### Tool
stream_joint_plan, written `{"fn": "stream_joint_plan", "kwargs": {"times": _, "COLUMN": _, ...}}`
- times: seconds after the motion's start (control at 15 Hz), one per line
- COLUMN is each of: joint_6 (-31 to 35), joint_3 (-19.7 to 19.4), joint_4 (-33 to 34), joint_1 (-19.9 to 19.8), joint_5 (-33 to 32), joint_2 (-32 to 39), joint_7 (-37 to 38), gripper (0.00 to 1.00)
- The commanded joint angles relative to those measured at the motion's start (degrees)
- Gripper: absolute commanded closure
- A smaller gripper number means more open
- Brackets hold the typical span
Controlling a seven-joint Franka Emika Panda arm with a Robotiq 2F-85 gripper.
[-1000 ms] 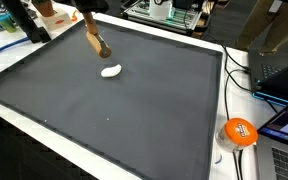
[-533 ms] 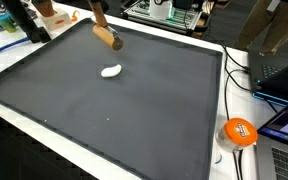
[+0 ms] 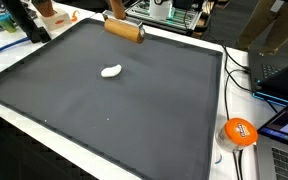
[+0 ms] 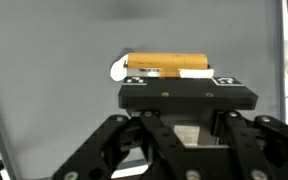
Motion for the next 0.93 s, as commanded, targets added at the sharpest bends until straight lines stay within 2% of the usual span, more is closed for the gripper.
{"fn": "stream_joint_plan", "kwargs": {"times": 0.0, "joint_6": -8.43, "joint_3": -0.31, "joint_4": 13.70, "joint_1": 2.03, "joint_5": -2.76, "joint_2": 9.19, "joint_7": -0.24, "gripper": 0.78}}
{"fn": "stream_joint_plan", "kwargs": {"times": 0.13, "joint_6": -9.89, "joint_3": -0.61, "joint_4": 16.88, "joint_1": 2.19, "joint_5": -3.78, "joint_2": 11.76, "joint_7": -1.82, "gripper": 0.78}}
{"fn": "stream_joint_plan", "kwargs": {"times": 0.47, "joint_6": 3.93, "joint_3": -0.82, "joint_4": 15.41, "joint_1": 0.53, "joint_5": -4.33, "joint_2": 12.72, "joint_7": -4.25, "gripper": 0.78}}
{"fn": "stream_joint_plan", "kwargs": {"times": 0.73, "joint_6": 9.20, "joint_3": -1.74, "joint_4": 15.09, "joint_1": -0.27, "joint_5": -5.45, "joint_2": 13.14, "joint_7": -7.36, "gripper": 0.78}}
{"fn": "stream_joint_plan", "kwargs": {"times": 0.87, "joint_6": 9.09, "joint_3": -2.27, "joint_4": 15.33, "joint_1": -0.27, "joint_5": -5.16, "joint_2": 13.27, "joint_7": -6.49, "gripper": 0.78}}
